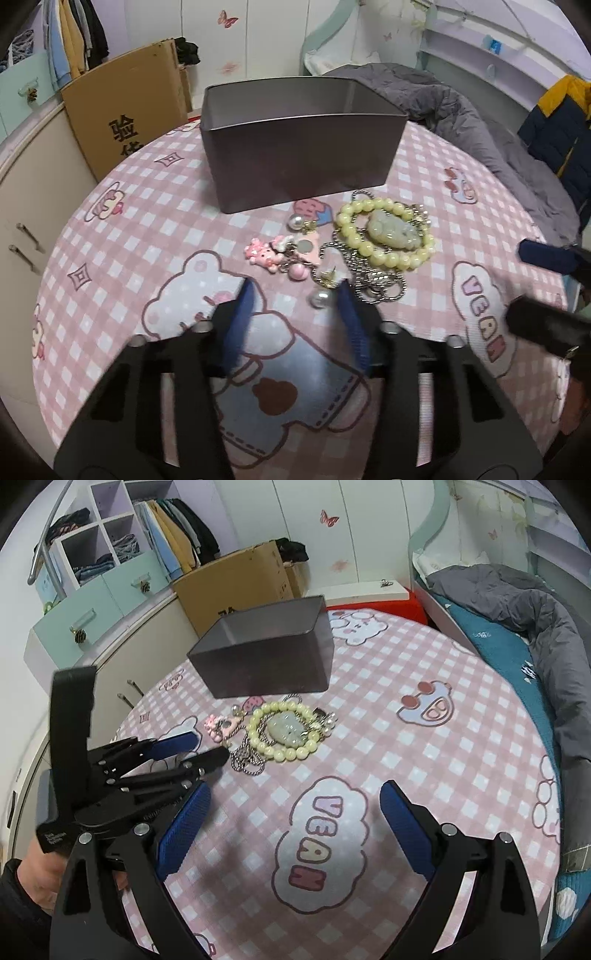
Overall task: Organize jewelry
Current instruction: 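Return to the pile and grasp the pearl charm with the left tool, then grasp the silver chain with the right tool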
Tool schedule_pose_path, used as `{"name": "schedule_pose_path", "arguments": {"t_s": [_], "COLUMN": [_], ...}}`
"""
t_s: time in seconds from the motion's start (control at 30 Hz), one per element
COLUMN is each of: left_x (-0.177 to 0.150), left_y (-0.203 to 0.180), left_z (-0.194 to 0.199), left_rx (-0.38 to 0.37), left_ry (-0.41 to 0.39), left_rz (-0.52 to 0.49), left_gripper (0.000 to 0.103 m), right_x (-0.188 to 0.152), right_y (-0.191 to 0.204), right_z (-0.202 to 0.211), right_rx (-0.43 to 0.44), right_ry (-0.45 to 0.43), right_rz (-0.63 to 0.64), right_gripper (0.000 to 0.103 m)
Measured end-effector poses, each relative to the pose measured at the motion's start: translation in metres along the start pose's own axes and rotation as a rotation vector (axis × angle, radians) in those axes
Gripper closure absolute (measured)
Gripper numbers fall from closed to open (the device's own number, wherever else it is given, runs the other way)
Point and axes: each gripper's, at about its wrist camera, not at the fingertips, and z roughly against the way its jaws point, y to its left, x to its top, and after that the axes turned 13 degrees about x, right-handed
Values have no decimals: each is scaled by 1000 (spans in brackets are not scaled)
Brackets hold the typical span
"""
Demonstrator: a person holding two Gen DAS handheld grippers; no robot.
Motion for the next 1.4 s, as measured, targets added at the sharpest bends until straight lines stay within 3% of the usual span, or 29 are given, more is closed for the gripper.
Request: {"name": "schedule_pose_path", "arguments": {"t_s": [0.17, 0.33, 0.5, 0.53, 0.6, 0.63, 0.67, 0.9, 1.07, 1.13, 1.27, 1.4], "left_x": [-2, -5, 0, 2, 4, 6, 7, 10, 13, 12, 2, -8], "left_y": [11, 20, 19, 18, 19, 18, 18, 18, 25, 31, 44, 51], "left_z": [1, 3, 5, 3, -1, -2, -3, -9, -12, -12, -8, 1], "left_rx": [-29, -67, -66, -68, -57, -58, -35, -34, -47, -65, -101, -98], "left_ry": [0, -2, -23, -18, -9, -11, -15, -8, -11, -6, -4, -7], "left_rz": [34, 56, 27, 21, 14, 7, 4, -1, 16, 39, 79, 100], "left_gripper": [89, 91, 90, 89, 75, 53, 41, 38, 82, 92, 92, 92], "right_x": [0, 3, 4, 4, 3, 3, 3, 1, 0, 1, 4, 8], "right_y": [7, 16, 21, 21, 20, 19, 18, 11, 14, 17, 22, 28], "right_z": [-11, -27, -35, -35, -35, -36, -35, -35, -38, -41, -49, -60], "right_rx": [11, 35, 41, 38, 33, 31, 25, 20, 21, 25, 30, 32], "right_ry": [21, 48, 60, 61, 63, 64, 62, 65, 76, 79, 83, 83], "right_rz": [11, 26, 30, 29, 25, 22, 19, 0, 8, 16, 33, 47], "right_gripper": [14, 25, 26, 26, 26, 26, 26, 26, 26, 26, 26, 38]}}
